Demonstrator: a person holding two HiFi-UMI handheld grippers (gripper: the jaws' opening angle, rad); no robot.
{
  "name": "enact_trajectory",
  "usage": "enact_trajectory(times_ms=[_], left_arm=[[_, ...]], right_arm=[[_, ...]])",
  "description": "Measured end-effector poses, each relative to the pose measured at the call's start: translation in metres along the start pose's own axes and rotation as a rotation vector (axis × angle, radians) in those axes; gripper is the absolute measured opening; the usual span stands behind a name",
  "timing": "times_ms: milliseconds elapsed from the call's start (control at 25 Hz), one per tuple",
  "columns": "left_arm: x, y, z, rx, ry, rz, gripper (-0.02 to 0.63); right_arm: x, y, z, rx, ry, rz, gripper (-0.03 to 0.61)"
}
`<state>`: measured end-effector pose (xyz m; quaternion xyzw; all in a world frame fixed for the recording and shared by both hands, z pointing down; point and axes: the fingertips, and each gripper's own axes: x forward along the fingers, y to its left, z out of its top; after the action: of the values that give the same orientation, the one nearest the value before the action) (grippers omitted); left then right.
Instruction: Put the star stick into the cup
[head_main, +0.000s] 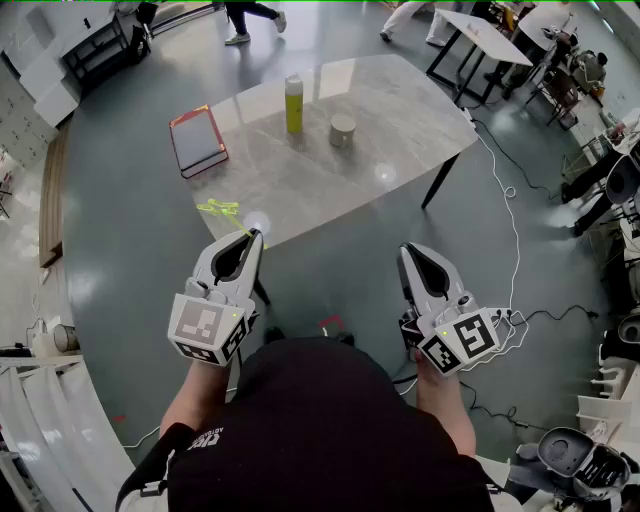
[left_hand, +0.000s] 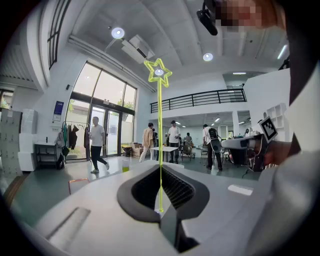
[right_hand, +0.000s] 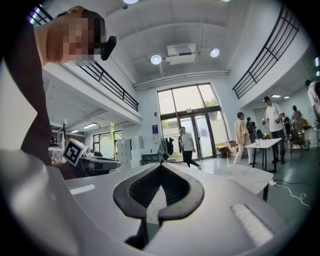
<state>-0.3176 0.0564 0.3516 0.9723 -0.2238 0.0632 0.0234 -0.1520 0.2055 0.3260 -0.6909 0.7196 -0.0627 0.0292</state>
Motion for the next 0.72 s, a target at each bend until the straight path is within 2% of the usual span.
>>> enact_trajectory(times_ms=[240,440,600,720], left_arm=[[-0.001,-0.002,-0.002,-0.016,-0.005,0.019,0.009],[0.004,-0.015,-0.001,-0.002,0.010,0.008,0.009],[0.012,-0.030,-0.005,0.007,0.019,-0.002,0.009],[0.020,-0.043,-0.008,0.003,0.028,-0.016,0.009]], right_arm=[[-0.004,-0.001,-0.006,0.005,0.006,0.003,0.012],[-0.007,0.004,-0.015,-0.006,0.056,0.049,0.014],[-0.016,-0.004,-0.024,-0.083,0.087,0.005,0.015],[-0.027,-0.014,-0.029,-0.077,0.096,-0.013,0.015]])
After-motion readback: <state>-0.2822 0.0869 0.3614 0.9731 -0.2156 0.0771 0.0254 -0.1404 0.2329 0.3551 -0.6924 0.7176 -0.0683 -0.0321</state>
